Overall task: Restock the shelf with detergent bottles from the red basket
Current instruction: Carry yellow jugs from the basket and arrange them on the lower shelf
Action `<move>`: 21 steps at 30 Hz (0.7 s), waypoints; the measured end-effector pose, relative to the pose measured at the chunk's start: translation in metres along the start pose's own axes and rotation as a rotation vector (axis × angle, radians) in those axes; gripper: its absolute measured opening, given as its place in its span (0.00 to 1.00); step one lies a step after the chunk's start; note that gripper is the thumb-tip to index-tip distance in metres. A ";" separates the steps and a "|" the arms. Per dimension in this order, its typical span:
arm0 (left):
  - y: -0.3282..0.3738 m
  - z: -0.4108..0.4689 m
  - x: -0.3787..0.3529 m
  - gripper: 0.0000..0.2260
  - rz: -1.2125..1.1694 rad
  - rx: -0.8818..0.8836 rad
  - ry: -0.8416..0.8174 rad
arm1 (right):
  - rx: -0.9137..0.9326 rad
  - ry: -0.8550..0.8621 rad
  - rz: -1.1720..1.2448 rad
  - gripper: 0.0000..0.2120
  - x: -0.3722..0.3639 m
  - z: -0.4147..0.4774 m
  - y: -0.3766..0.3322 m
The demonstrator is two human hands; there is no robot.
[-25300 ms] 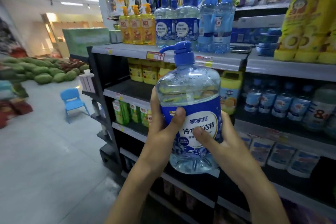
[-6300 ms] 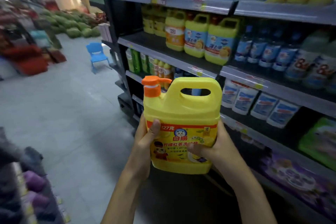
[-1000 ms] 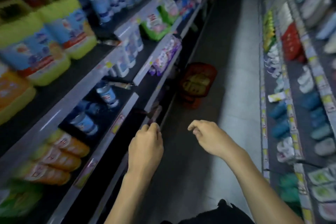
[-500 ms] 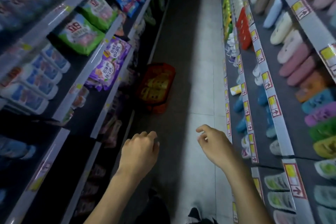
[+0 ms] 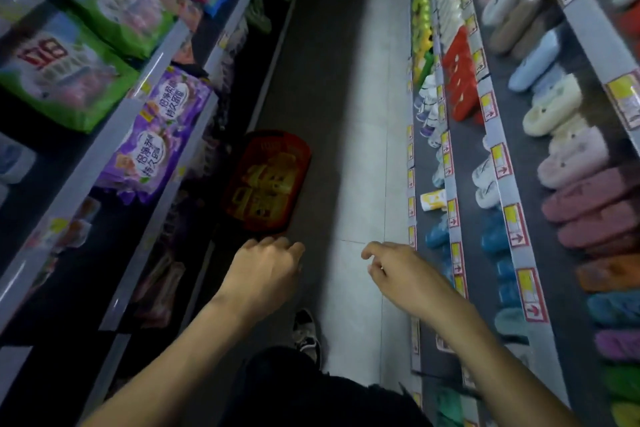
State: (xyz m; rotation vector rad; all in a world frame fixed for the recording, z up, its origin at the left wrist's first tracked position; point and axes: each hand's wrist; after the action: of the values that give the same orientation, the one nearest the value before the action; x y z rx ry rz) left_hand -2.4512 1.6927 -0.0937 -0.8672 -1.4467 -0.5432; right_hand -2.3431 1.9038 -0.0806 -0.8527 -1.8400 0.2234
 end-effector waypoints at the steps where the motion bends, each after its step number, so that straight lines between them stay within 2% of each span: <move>1: -0.011 0.019 0.001 0.05 -0.014 -0.006 0.018 | 0.009 0.012 -0.005 0.13 0.012 0.016 -0.002; 5: -0.041 0.079 0.003 0.06 -0.109 0.068 0.058 | 0.006 0.141 0.095 0.07 0.049 0.069 -0.004; 9: -0.056 0.141 0.003 0.09 -0.171 0.182 0.083 | -0.039 0.207 0.177 0.09 0.078 0.123 0.010; 12: -0.064 0.188 -0.007 0.07 -0.169 0.226 0.026 | -0.020 0.157 0.209 0.17 0.097 0.171 0.028; 16: -0.074 0.251 -0.026 0.06 -0.200 0.333 -0.095 | 0.040 0.044 0.172 0.11 0.128 0.253 0.053; 21: -0.075 0.331 -0.032 0.07 -0.303 0.538 -0.298 | 0.144 -0.144 0.135 0.12 0.184 0.365 0.058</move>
State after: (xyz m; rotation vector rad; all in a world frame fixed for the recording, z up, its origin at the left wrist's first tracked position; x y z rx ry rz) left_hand -2.7178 1.9003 -0.1404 -0.3077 -1.8952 -0.2245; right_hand -2.6715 2.1487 -0.1341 -0.8792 -1.8750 0.5086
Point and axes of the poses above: each hand's wrist, its own z-axis towards the middle knuckle, its own x-axis out of the back of the hand, y = z × x, and after that the axes turned 12 degrees about z, right-handed
